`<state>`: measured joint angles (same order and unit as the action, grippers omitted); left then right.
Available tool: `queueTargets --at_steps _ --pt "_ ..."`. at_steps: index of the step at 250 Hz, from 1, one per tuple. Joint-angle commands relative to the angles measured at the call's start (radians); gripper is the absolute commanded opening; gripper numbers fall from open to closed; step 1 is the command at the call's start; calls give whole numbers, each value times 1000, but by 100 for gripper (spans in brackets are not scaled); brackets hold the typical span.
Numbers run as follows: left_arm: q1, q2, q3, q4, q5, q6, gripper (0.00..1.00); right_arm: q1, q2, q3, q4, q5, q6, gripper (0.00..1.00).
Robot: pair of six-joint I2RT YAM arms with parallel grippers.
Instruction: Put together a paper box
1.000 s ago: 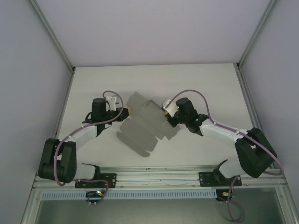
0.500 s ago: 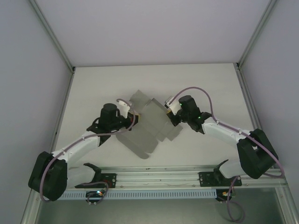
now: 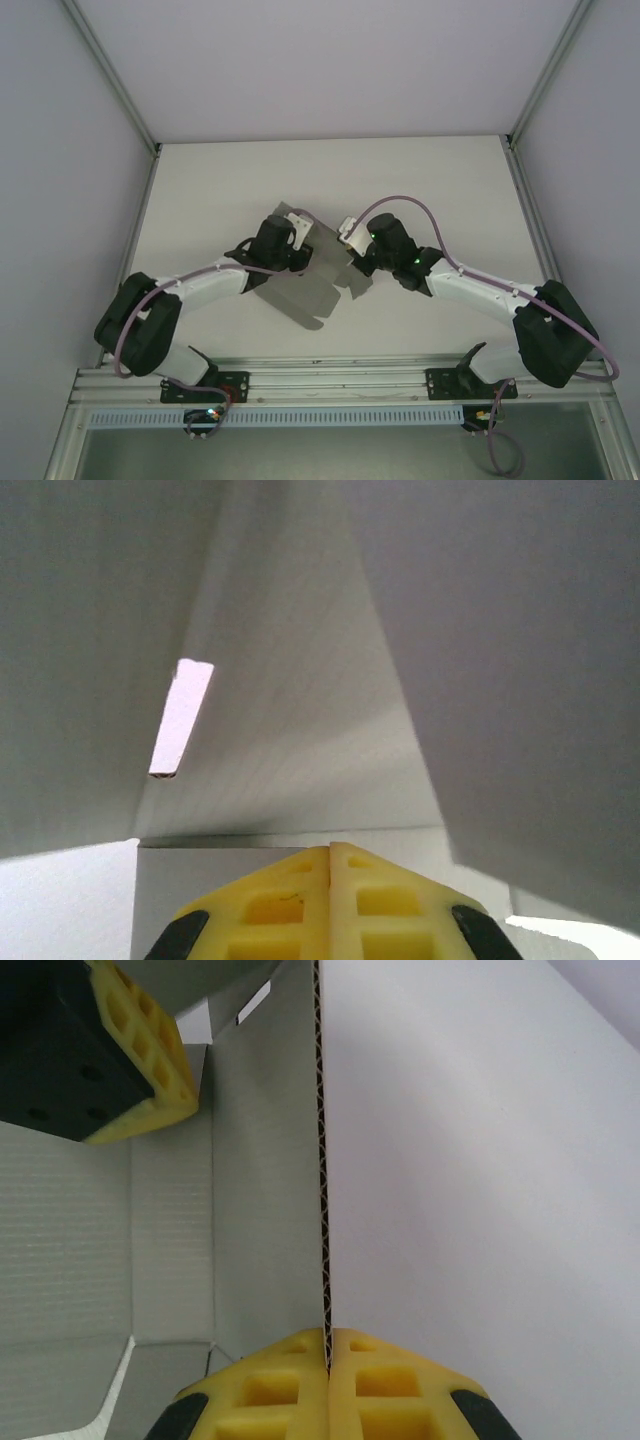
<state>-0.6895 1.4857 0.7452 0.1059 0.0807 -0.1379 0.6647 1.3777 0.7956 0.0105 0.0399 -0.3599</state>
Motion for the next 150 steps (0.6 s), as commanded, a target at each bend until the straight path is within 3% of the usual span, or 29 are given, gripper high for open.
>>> queueTargets --at_steps 1,20,24,35,54,75,108,150 --pt "-7 10 9 1 -27 -36 0 12 -26 37 -4 54 -60 0" --pt "-6 -17 -8 -2 -26 -51 0 13 -23 43 -24 89 -85 0" --pt "-5 -26 -12 -3 -28 -57 4 13 -23 43 -28 95 -91 0" --pt "-5 -57 -24 -10 -25 -69 22 13 -22 47 -36 112 -112 0" --pt "-5 -127 -50 -26 -16 -87 66 13 -14 54 -45 149 -152 0" --pt "1 -226 -94 -58 -1 -112 99 13 4 76 -70 194 -195 0" --pt "49 -402 -190 -117 -4 -233 100 23 58 108 -83 269 -268 0" --pt "199 -546 -321 -191 64 -403 100 72 136 117 -13 365 -395 0"
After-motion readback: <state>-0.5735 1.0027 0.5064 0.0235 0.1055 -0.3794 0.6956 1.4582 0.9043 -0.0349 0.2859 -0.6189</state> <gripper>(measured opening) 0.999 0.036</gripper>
